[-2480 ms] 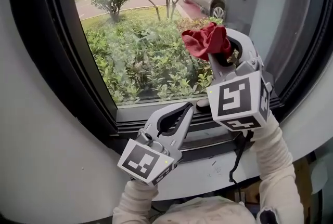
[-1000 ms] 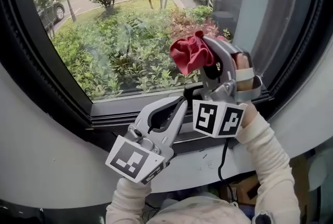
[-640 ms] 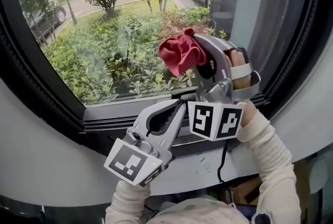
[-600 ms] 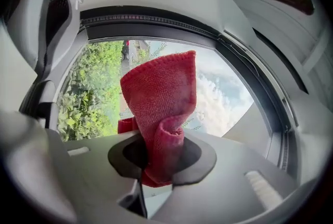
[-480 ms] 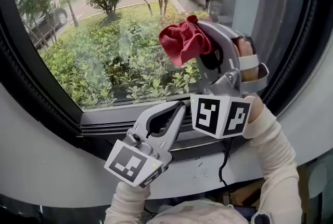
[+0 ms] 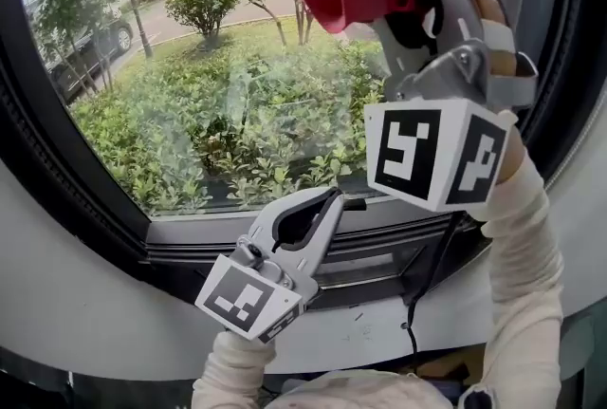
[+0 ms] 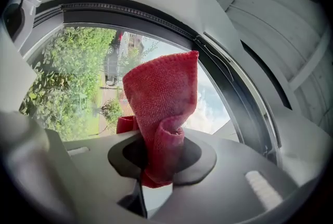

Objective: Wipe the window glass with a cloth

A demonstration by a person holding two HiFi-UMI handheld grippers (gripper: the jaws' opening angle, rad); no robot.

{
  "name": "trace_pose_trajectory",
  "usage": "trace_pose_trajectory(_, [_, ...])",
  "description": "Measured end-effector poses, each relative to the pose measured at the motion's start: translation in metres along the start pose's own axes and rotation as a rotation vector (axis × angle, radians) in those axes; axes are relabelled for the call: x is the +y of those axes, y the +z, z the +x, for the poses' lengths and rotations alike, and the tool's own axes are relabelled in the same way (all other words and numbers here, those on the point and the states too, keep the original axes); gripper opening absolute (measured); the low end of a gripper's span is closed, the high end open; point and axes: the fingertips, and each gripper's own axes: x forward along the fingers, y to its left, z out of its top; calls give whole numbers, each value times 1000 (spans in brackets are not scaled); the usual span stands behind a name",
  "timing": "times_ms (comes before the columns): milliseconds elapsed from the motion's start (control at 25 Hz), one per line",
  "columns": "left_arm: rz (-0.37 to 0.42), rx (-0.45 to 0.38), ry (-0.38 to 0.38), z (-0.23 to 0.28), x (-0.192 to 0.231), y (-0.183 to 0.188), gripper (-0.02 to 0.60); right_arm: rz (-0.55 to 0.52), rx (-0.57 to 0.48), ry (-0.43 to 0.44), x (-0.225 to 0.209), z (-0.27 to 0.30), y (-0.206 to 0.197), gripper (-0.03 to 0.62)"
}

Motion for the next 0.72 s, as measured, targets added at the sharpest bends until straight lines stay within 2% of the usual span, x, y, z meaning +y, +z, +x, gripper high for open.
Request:
trace_pose_trajectory(240, [3, -17, -7, 8, -4, 1, 0, -3, 16, -1, 12, -8, -3, 110])
trace_pose_trajectory(520, [-6, 9, -21, 12, -15, -21, 0, 20, 17, -11, 71, -47, -30, 109])
trace_pose_trajectory(720, [-15, 35, -28, 10, -30, -30, 1, 33, 32, 21, 109, -79, -46, 109])
